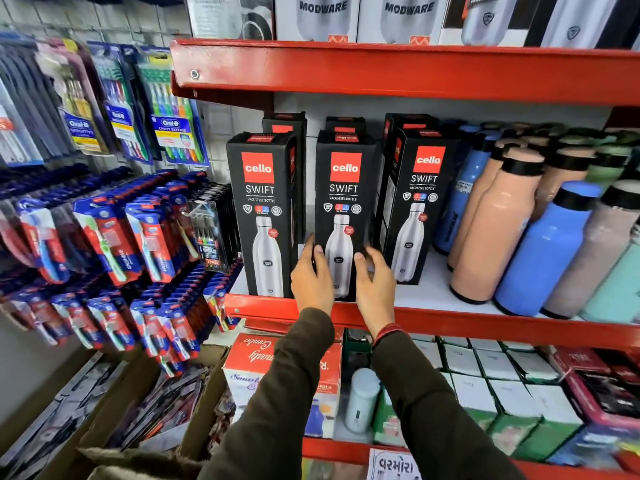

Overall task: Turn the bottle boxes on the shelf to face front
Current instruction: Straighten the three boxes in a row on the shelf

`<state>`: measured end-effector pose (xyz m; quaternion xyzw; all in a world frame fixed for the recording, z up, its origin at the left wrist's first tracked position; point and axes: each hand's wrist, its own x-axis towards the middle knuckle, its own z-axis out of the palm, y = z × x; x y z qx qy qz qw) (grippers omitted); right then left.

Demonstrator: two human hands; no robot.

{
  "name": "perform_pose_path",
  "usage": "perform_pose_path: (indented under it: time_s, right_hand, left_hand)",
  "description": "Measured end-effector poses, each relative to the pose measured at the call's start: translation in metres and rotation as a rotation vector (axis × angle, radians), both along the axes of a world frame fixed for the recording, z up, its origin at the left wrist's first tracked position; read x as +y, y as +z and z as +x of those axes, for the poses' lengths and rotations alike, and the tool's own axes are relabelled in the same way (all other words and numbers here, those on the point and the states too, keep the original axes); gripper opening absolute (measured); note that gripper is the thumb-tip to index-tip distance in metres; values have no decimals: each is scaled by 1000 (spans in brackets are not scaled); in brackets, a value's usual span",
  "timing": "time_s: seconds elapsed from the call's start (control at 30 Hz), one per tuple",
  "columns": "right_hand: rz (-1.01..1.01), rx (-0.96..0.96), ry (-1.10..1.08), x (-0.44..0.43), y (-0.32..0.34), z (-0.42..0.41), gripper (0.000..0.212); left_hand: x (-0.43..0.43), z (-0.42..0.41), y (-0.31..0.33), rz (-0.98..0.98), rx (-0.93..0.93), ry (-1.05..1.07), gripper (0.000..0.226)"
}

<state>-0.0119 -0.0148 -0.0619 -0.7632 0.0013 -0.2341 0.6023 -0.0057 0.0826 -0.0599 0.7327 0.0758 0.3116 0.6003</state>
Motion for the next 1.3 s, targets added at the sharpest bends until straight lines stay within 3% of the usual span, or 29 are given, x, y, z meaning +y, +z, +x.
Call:
perform_pose_path:
  time_s: [0.53, 0.7, 0.87, 1.1, 1.3]
  right_hand:
    - [-22, -18, 67, -2, 2, -32, 37]
    - [12, -63, 51, -17, 7, -33, 36]
    - [54, -157, -85, -50, 18, -27, 33]
    - [50, -104, -115, -104, 30, 1, 50]
    - [-93, 40, -57, -132, 37, 33, 54]
  left_hand:
    - [2, -32, 2, -57, -58, -86, 42]
    - [-20, -47, 5, -34, -264, 7, 52]
    - [-50, -51, 7, 155, -472, 16, 48]
    - [-104, -34, 24, 204, -456, -248, 43]
    - [-126, 10, 32, 126, -137, -241, 50]
